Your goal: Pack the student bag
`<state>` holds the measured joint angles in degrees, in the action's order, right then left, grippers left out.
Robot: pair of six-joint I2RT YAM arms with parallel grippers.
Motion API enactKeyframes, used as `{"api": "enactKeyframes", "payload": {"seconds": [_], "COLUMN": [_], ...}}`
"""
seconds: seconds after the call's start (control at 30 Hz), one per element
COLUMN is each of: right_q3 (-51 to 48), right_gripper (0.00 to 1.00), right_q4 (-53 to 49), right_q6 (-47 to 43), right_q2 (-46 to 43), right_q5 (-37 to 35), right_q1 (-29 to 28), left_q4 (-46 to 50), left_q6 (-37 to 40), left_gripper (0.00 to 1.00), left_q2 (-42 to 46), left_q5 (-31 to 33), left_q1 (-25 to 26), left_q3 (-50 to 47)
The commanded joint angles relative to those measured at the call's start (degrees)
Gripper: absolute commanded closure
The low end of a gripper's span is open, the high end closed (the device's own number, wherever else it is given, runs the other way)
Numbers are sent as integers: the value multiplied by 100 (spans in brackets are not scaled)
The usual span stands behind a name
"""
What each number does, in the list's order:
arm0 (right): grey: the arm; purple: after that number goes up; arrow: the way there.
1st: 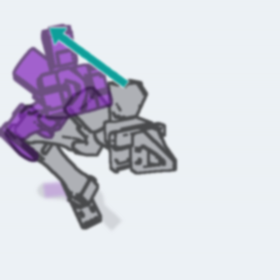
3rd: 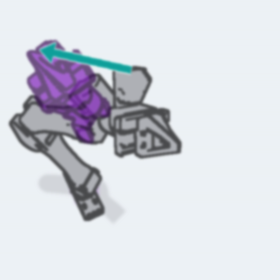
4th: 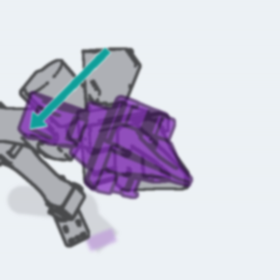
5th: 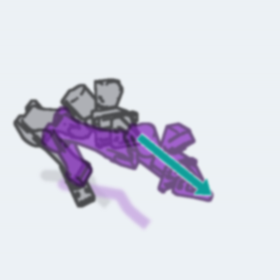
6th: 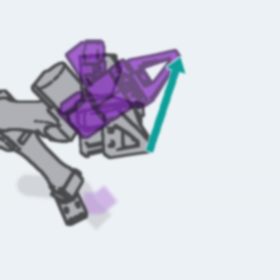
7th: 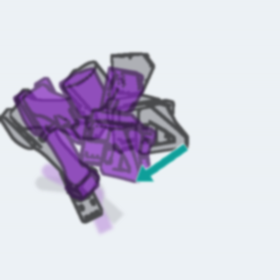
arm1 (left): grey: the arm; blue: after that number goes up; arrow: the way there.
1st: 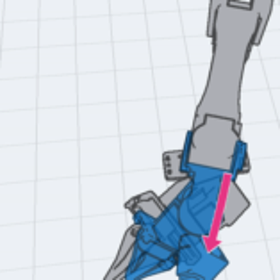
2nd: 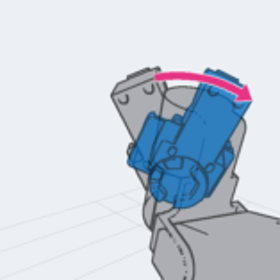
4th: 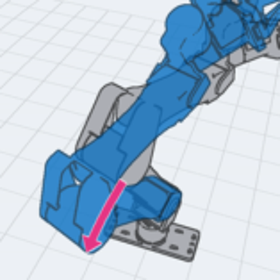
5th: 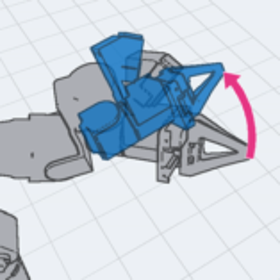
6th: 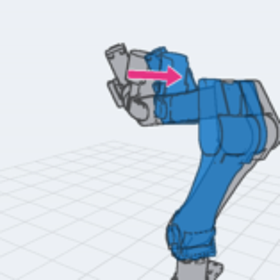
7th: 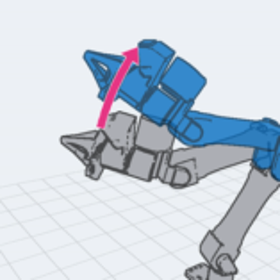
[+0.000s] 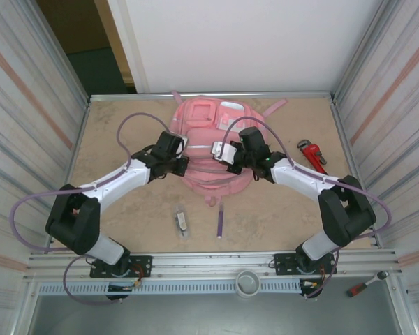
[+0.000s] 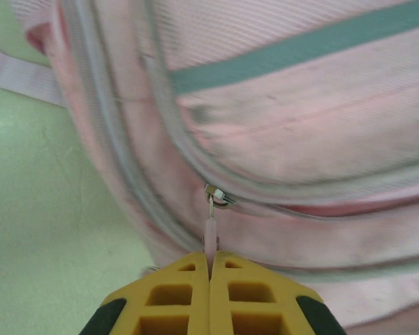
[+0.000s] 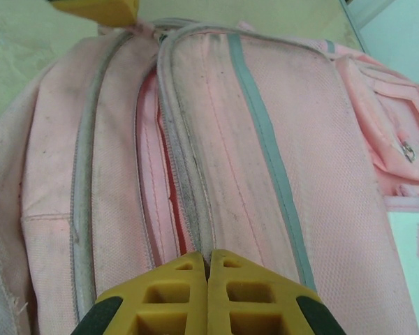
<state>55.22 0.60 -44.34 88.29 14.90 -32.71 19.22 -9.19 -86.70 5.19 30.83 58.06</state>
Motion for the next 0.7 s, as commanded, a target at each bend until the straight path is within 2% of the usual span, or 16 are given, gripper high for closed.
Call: {"api": "enactKeyframes", "payload": {"seconds": [0.0,0.4,0.67], "right_q3": [-90,-178,-177], "right_gripper": [100,100,100], "right_q4": [-80,119,81], "right_q6": [-171,-217,-216], "right_q2": [-379,-470,-521], "right_q5": [-216,87,151], "right_q1": [164,187,177], "left_q4": [-51,-461,-600], "left_q6": [127,339,346], "left_gripper": [100,100,100], "left_q2": [-182,-872,-1442], "left_q5": [269,-280,-629], "left_q1": [-266,-669,-727], "left_q3": [200,820,1372]}}
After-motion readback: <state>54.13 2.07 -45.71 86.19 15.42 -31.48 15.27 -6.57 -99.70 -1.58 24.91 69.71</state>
